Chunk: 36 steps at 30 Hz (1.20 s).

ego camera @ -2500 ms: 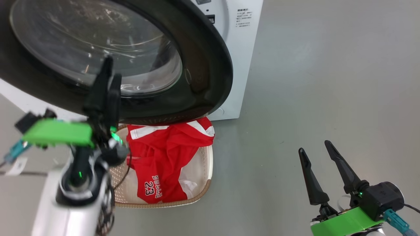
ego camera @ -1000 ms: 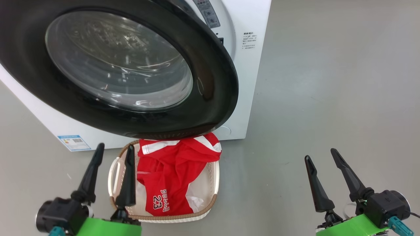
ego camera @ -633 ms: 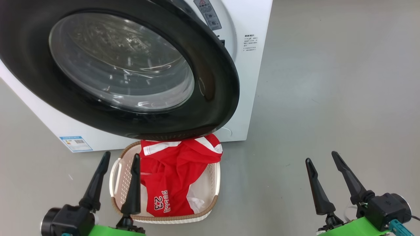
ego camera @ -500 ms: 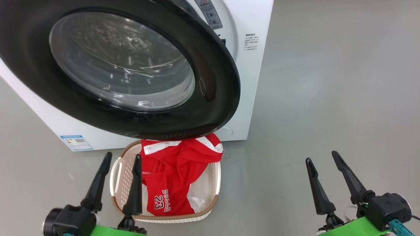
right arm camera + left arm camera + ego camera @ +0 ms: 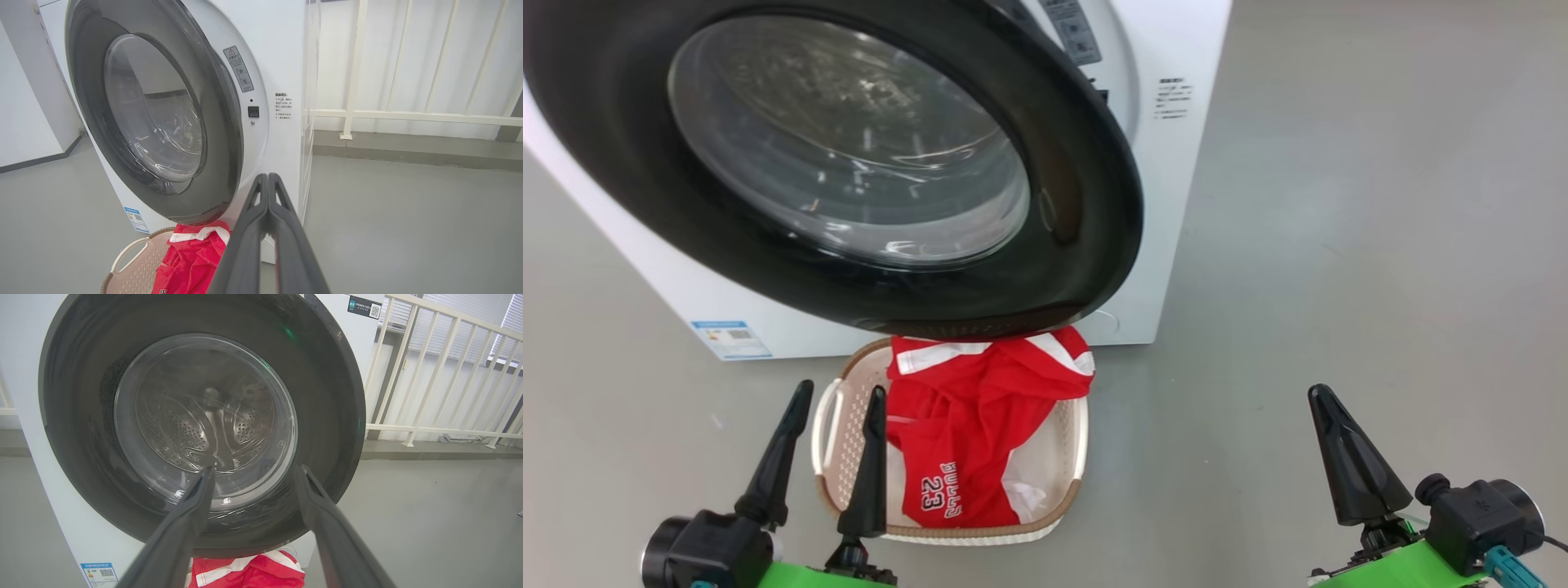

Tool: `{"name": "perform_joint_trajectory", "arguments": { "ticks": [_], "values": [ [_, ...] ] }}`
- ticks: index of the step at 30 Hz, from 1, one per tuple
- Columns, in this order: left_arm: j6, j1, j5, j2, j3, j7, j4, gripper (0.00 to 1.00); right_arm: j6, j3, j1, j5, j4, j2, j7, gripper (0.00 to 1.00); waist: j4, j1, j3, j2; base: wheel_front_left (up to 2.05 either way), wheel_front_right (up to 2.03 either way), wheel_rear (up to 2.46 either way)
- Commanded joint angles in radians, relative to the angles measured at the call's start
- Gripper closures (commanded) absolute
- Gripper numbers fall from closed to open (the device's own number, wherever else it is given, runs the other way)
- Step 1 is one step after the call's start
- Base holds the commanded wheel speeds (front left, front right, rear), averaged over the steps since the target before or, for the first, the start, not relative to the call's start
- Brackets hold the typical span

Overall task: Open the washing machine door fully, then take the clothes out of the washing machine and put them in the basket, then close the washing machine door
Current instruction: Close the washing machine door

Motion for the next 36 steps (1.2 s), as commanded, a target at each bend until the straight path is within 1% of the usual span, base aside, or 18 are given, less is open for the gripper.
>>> {"name": "perform_joint_trajectory", "arguments": {
  "ticks": [1, 4, 13, 21, 26, 29, 36],
  "values": [
    [-0.006, -0.014, 0.013, 0.002, 0.03, -0.008, -0.024, 0.0, 0.006, 0.025, -0.035, -0.01, -0.019, -0.011, -0.007, 1.0, 0.019, 0.0, 0.003, -0.0001, 0.0, 0.0, 0.0],
    [-0.007, -0.013, 0.017, -0.001, 0.025, -0.008, -0.026, 0.0, 0.006, 0.031, -0.045, -0.013, -0.014, -0.011, -0.007, 1.0, 0.033, 0.0, 0.004, -0.0001, 0.0, 0.0, 0.0],
    [-0.016, -0.009, 0.024, -0.013, 0.001, -0.008, -0.026, 0.0, 0.006, 0.072, -0.102, -0.028, 0.018, -0.011, -0.007, 1.0, 0.112, 0.0, 0.007, -0.0001, 0.0, 0.0, 0.0],
    [-0.024, -0.018, 0.025, -0.021, -0.036, -0.008, -0.029, 0.0, 0.006, 0.087, -0.179, -0.046, 0.085, -0.011, -0.007, 1.0, 0.198, 0.0, 0.021, -0.0001, 0.0, 0.0, 0.0],
    [-0.027, -0.021, 0.001, -0.025, -0.055, -0.008, -0.039, 0.0, 0.006, 0.086, -0.239, -0.054, 0.138, -0.011, -0.007, 1.0, 0.247, 0.0, 0.034, -0.0001, 0.0, 0.0, 0.0],
    [-0.029, -0.029, -0.011, -0.027, -0.07, -0.008, -0.046, 0.0, 0.006, 0.084, -0.292, -0.063, 0.175, -0.024, -0.007, 1.0, 0.279, 0.0, 0.052, -0.0001, 0.0, 0.0, 0.0],
    [-0.027, -0.043, -0.029, -0.029, -0.093, -0.008, -0.055, 0.0, 0.006, 0.069, -0.39, -0.065, 0.235, -0.057, -0.007, 1.0, 0.32, 0.0, 0.086, -0.0001, 0.0, 0.0, 0.0]
  ]
}}
